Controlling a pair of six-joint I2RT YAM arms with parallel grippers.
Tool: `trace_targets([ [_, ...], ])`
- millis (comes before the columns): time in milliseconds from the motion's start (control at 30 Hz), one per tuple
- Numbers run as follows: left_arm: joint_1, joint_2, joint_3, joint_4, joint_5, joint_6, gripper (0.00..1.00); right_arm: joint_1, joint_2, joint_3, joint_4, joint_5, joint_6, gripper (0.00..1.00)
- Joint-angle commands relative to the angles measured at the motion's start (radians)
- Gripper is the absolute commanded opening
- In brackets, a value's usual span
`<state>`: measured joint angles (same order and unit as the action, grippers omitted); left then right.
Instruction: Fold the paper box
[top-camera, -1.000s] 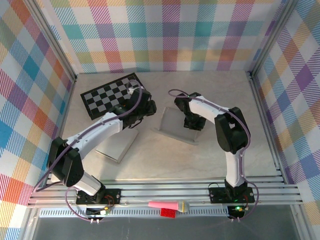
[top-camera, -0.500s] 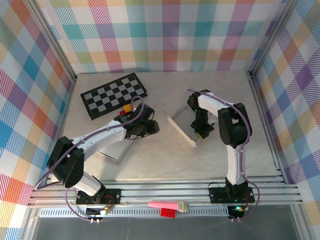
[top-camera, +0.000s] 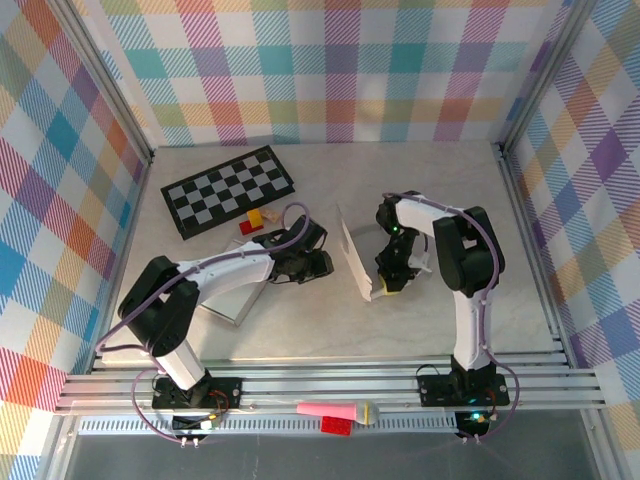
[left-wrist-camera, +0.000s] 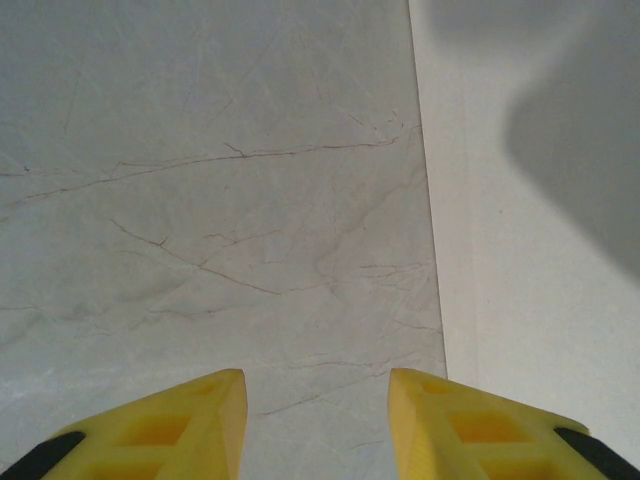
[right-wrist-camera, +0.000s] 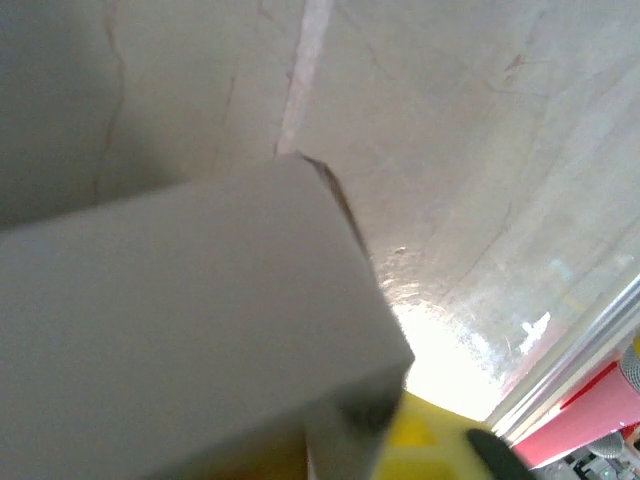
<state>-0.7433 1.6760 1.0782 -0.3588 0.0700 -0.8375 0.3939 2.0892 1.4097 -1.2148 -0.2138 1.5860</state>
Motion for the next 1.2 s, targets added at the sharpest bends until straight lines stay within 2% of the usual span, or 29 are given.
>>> trace_targets([
  [0,-0.001,0.029,0.034,0.019,0.008,0.0,0.4,0.015,-0.042,-0.034,0.047,-0.013,0.078,0.28],
  [100,-0.001,0.043,0.052,0.02,-0.001,0.003,0.4,0.016,-0.088,-0.047,0.044,-0.003,0.076,0.42],
  [300,0.0,0.08,0.103,0.017,0.002,0.018,0.4,0.015,-0.199,-0.07,0.042,0.036,0.06,0.6],
  [467,0.005,0.086,0.132,0.022,-0.009,0.018,0.4,0.015,-0.28,-0.032,0.031,0.11,-0.029,0.64],
  [733,0.013,0.098,0.175,0.031,-0.006,0.022,0.4,0.011,-0.34,-0.108,0.099,0.051,-0.111,0.66],
  [833,0.013,0.098,0.184,0.032,-0.009,0.015,0.4,0.011,-0.382,-0.07,0.085,0.146,-0.176,0.66],
  [900,0.015,0.093,0.182,0.043,-0.008,0.005,0.4,0.011,-0.446,-0.044,0.162,0.233,-0.307,0.67],
  [967,0.017,0.087,0.18,0.053,-0.009,-0.006,0.4,0.011,-0.524,-0.052,0.293,0.243,-0.488,0.66],
  [1067,0.018,0.079,0.18,0.067,-0.01,-0.012,0.4,0.013,-0.59,-0.045,0.411,0.163,-0.745,0.67],
  [1167,0.018,0.072,0.181,0.069,-0.012,-0.013,0.4,0.015,-0.604,-0.032,0.446,0.016,-0.908,0.66],
])
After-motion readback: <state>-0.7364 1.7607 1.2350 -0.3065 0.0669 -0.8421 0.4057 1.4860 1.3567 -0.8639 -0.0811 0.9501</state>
